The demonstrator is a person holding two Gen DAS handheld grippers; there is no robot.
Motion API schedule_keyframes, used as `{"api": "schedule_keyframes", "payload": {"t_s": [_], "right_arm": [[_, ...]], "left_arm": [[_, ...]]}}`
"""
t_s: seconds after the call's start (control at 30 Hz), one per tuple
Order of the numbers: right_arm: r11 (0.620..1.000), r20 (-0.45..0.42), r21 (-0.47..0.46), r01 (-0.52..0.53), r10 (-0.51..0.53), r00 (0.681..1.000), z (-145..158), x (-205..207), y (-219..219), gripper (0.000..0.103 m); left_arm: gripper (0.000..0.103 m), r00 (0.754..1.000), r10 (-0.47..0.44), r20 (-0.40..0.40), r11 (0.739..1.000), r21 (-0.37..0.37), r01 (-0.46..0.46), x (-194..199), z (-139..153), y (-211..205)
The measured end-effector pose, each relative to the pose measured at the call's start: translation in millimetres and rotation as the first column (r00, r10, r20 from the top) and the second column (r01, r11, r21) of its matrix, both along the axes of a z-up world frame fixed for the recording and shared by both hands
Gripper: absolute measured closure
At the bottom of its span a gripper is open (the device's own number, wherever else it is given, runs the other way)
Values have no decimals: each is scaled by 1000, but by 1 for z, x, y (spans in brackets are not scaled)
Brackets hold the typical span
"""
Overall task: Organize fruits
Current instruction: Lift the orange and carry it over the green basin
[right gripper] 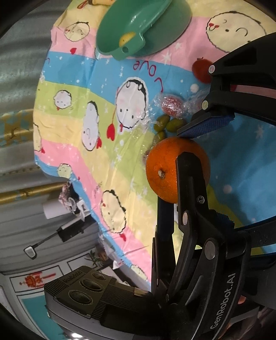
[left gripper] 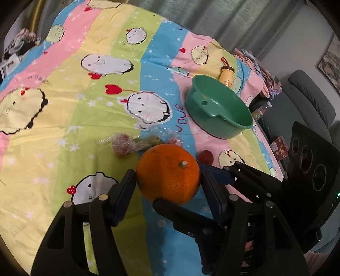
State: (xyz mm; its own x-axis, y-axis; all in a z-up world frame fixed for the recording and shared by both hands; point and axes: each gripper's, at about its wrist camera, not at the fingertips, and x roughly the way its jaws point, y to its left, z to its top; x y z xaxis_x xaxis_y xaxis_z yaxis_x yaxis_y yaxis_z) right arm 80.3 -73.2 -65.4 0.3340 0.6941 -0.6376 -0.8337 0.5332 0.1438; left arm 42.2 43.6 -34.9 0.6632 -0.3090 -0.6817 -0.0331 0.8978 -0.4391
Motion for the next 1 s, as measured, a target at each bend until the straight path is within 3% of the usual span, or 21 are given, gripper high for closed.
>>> {"api": "schedule_keyframes", "payload": {"t_s": [0.43, 1.0], "right_arm": [[996, 14, 74, 53, -54, 998, 23, -11, -35, 38], [980, -12, 155, 122, -121, 993, 26, -6, -80, 38]], "left_arm": [[40, 997, -53, 48, 997, 63, 50, -9, 31, -36], [40, 992, -120, 42, 984, 135, 114, 1, 43, -80]]}}
